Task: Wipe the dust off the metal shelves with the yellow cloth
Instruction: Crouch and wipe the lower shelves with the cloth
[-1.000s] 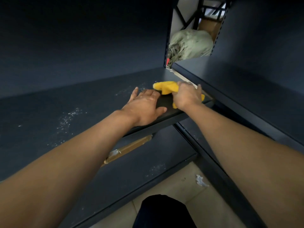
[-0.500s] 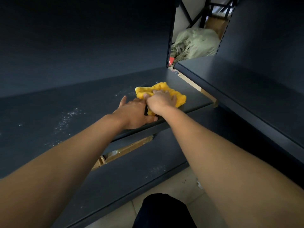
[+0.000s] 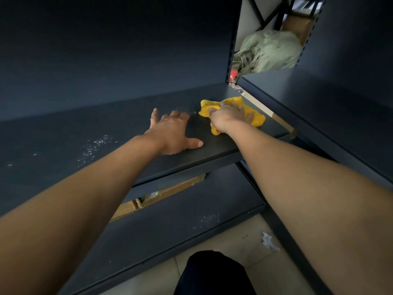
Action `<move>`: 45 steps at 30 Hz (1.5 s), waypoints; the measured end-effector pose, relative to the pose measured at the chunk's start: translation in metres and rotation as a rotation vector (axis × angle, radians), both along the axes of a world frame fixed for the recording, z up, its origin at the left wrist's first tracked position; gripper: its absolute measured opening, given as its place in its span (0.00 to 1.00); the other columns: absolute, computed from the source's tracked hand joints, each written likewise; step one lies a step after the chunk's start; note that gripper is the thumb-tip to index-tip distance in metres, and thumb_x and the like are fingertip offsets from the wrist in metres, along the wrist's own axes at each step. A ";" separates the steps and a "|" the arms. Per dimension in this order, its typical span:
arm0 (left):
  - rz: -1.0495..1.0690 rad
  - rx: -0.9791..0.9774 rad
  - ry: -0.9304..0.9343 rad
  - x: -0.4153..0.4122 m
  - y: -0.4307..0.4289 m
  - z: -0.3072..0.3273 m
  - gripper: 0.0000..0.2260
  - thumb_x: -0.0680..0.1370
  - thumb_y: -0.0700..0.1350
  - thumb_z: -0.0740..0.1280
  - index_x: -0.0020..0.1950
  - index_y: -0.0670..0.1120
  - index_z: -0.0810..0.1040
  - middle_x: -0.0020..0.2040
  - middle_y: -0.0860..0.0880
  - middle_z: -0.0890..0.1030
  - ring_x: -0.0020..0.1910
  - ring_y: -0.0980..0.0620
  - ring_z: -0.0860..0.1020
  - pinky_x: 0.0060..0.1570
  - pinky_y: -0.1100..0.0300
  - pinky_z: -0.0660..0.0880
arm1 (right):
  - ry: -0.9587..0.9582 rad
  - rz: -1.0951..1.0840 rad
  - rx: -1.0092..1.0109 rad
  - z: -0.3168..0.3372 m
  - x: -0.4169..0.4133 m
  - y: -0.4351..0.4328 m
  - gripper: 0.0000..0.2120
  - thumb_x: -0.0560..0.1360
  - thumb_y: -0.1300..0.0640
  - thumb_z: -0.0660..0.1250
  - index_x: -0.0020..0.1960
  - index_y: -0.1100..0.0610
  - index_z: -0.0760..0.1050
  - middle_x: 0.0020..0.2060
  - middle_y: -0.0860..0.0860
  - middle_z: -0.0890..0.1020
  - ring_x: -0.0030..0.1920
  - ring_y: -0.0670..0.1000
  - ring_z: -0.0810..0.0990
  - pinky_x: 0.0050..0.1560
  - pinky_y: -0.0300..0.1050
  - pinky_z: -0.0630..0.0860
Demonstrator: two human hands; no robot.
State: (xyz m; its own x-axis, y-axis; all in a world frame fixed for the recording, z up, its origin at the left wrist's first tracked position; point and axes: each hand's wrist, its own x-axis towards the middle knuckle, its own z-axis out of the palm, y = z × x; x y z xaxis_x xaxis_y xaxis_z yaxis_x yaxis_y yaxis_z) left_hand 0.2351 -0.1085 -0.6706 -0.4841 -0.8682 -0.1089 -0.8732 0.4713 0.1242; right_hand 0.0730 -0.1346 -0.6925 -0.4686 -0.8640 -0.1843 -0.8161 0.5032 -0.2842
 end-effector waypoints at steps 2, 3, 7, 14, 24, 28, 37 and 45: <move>0.025 -0.002 0.017 0.010 -0.004 0.000 0.36 0.73 0.64 0.62 0.76 0.50 0.55 0.76 0.46 0.58 0.75 0.45 0.56 0.72 0.44 0.37 | 0.003 -0.009 0.001 0.000 0.001 -0.008 0.29 0.80 0.40 0.46 0.78 0.50 0.50 0.78 0.52 0.49 0.77 0.58 0.45 0.74 0.61 0.40; 0.035 -0.006 0.019 0.014 -0.006 0.000 0.36 0.73 0.64 0.62 0.76 0.49 0.55 0.75 0.46 0.59 0.75 0.46 0.56 0.72 0.44 0.37 | 0.008 -0.013 0.004 0.000 0.002 -0.011 0.29 0.80 0.40 0.46 0.78 0.50 0.49 0.78 0.53 0.49 0.77 0.58 0.45 0.74 0.61 0.40; 0.054 -0.033 -0.002 0.020 -0.010 0.000 0.36 0.74 0.64 0.61 0.76 0.49 0.55 0.75 0.46 0.59 0.75 0.45 0.57 0.72 0.44 0.37 | -0.016 0.037 0.033 0.004 0.017 -0.026 0.27 0.80 0.39 0.44 0.77 0.44 0.48 0.78 0.51 0.48 0.77 0.58 0.43 0.73 0.62 0.37; 0.145 -0.045 -0.026 0.053 -0.006 0.001 0.38 0.73 0.65 0.61 0.76 0.47 0.54 0.76 0.46 0.59 0.75 0.47 0.56 0.72 0.43 0.38 | -0.018 0.366 -0.027 0.001 0.086 -0.030 0.24 0.79 0.39 0.49 0.73 0.41 0.60 0.74 0.49 0.62 0.74 0.57 0.59 0.73 0.61 0.44; 0.062 0.024 -0.022 0.030 0.008 0.007 0.38 0.73 0.65 0.61 0.76 0.48 0.53 0.76 0.46 0.57 0.75 0.45 0.55 0.72 0.43 0.38 | -0.045 0.117 -0.052 0.002 0.019 0.027 0.23 0.80 0.44 0.50 0.74 0.44 0.60 0.70 0.52 0.69 0.72 0.57 0.63 0.74 0.58 0.49; 0.006 0.038 0.004 0.031 0.016 0.005 0.38 0.73 0.65 0.62 0.76 0.49 0.52 0.76 0.46 0.57 0.76 0.46 0.54 0.72 0.43 0.38 | -0.057 -0.037 -0.049 0.003 0.008 0.041 0.23 0.81 0.46 0.49 0.75 0.45 0.57 0.74 0.49 0.62 0.76 0.55 0.53 0.74 0.58 0.45; 0.103 0.062 0.019 0.117 0.022 -0.004 0.41 0.71 0.66 0.64 0.76 0.49 0.51 0.76 0.47 0.56 0.76 0.46 0.53 0.73 0.45 0.39 | -0.087 0.136 -0.011 0.001 0.113 0.024 0.23 0.81 0.44 0.47 0.76 0.42 0.53 0.78 0.46 0.51 0.77 0.55 0.45 0.74 0.60 0.37; 0.266 0.029 0.026 0.210 0.026 0.000 0.41 0.70 0.67 0.63 0.76 0.50 0.51 0.76 0.47 0.56 0.76 0.46 0.52 0.73 0.44 0.39 | -0.103 0.405 0.015 0.008 0.228 0.005 0.23 0.81 0.43 0.49 0.75 0.43 0.56 0.77 0.47 0.54 0.76 0.57 0.52 0.74 0.60 0.42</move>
State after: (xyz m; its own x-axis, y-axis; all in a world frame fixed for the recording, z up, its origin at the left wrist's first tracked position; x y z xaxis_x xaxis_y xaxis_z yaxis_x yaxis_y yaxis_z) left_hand 0.4452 -0.0828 -0.6709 -0.2426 -0.9618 -0.1266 -0.9622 0.2218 0.1581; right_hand 0.3007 -0.1297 -0.6845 -0.0702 -0.9716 -0.2262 -0.9165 0.1523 -0.3698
